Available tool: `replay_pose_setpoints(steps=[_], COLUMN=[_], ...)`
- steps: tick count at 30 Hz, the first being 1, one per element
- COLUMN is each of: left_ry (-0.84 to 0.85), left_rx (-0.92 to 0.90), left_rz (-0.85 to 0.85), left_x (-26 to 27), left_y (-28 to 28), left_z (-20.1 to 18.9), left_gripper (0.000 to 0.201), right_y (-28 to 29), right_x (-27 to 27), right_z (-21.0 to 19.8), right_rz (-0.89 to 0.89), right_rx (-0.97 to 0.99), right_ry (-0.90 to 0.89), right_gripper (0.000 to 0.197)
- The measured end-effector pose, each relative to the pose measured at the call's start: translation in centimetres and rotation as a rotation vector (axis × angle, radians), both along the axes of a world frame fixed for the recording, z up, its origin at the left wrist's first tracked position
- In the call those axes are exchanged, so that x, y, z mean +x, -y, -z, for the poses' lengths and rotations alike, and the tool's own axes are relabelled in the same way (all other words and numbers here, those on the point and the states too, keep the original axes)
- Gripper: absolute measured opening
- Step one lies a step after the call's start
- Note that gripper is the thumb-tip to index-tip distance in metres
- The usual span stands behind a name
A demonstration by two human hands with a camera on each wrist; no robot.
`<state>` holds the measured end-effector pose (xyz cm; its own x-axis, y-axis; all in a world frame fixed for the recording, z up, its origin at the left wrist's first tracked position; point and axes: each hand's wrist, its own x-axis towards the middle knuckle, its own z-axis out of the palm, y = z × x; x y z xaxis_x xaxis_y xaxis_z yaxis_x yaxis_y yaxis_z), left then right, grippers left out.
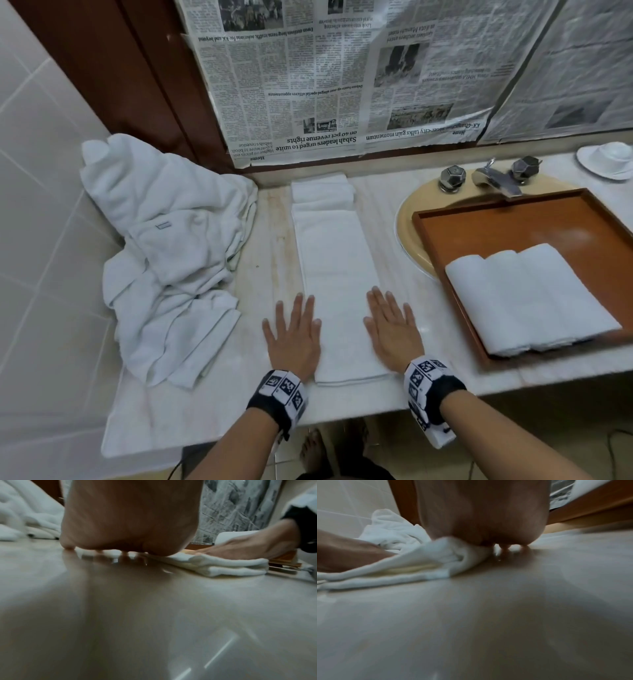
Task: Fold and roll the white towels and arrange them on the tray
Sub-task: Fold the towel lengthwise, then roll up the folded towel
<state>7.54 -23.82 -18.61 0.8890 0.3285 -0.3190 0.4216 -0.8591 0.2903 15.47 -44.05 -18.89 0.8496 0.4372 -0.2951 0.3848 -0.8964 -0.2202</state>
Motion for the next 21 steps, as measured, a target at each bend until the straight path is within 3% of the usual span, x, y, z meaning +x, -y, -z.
replay_pose_setpoints(steps=[4, 10, 17, 21], left_ry=[0.054, 0.111, 0.05, 0.027], left_rx=[-0.067, -0.055, 0.041, -0.002], left_rz=[-0.036, 0.165, 0.07, 0.037], left_x=[-2.2, -3.6, -5.0, -5.5], left_y=[-0.2, 3.5, 1.7, 2.0], left_z=[-0.6, 0.3, 0.4, -0.2], left_gripper=[0.054, 0.054, 0.054, 0.054], right_y=[0.2, -2.7, 1.7, 4.0], right_x=[-2.4, -6.1, -5.1, -4.9], right_z=[-0.7, 0.5, 0.8, 0.1], right_rz=[0.055, -0.077, -0.006, 0.02], right_rx=[0.007, 0.103, 0.053, 0.114], right_ry=[0.069, 0.07, 0.058, 0.029], right_gripper=[0.073, 0.061, 0.065, 0.071])
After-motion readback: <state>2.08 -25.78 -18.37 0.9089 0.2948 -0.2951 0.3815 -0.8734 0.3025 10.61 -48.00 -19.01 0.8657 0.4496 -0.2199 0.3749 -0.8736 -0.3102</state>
